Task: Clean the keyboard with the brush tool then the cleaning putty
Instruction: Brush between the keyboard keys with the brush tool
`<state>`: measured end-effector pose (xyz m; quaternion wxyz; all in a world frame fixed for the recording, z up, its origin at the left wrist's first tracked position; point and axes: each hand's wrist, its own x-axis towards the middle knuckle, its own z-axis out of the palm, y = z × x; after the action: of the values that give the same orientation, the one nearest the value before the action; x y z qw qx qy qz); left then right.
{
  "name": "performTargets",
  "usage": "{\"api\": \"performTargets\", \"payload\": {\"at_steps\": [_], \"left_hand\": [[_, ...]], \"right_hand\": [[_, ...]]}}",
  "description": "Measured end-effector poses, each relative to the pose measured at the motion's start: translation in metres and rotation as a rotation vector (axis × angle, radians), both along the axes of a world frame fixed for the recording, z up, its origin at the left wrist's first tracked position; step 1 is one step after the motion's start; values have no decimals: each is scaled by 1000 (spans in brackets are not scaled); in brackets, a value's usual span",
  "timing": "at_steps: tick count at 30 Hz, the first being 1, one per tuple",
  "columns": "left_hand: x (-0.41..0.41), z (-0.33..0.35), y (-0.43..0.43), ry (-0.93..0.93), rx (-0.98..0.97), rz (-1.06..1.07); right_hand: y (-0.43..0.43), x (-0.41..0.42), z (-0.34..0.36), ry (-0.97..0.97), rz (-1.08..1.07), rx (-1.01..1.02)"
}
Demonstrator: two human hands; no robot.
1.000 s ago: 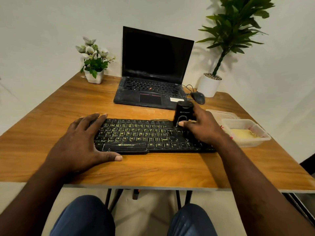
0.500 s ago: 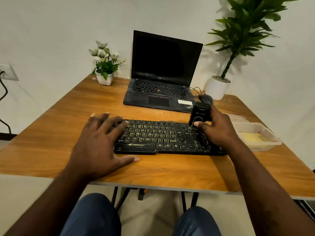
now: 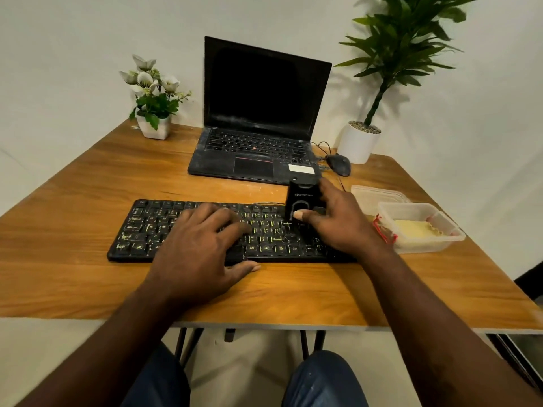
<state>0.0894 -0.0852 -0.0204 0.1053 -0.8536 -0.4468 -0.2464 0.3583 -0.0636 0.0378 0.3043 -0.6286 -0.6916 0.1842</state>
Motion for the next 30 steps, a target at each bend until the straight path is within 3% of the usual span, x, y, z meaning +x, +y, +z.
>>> {"api": "performTargets", "payload": {"at_steps": [3, 7, 12, 17, 21, 26, 30], "left_hand": [[-1, 0, -2, -30, 43, -41], [0, 1, -3, -50, 72, -64], [1, 2, -4, -78, 71, -73], [0, 1, -4, -71, 68, -54], [0, 1, -5, -65, 86, -64], [0, 1, -7, -81, 74, -57], [1, 1, -6, -95, 68, -63]], "right_hand": [[3, 3, 3, -62, -21, 35], [-1, 23, 9, -75, -200, 89], [-7, 5, 2, -59, -36, 10], [-4, 15, 2, -60, -202, 102], [-3, -1, -3, -96, -93, 61], [0, 4, 4, -58, -189, 95], [-3, -6, 0, -77, -52, 42]]}}
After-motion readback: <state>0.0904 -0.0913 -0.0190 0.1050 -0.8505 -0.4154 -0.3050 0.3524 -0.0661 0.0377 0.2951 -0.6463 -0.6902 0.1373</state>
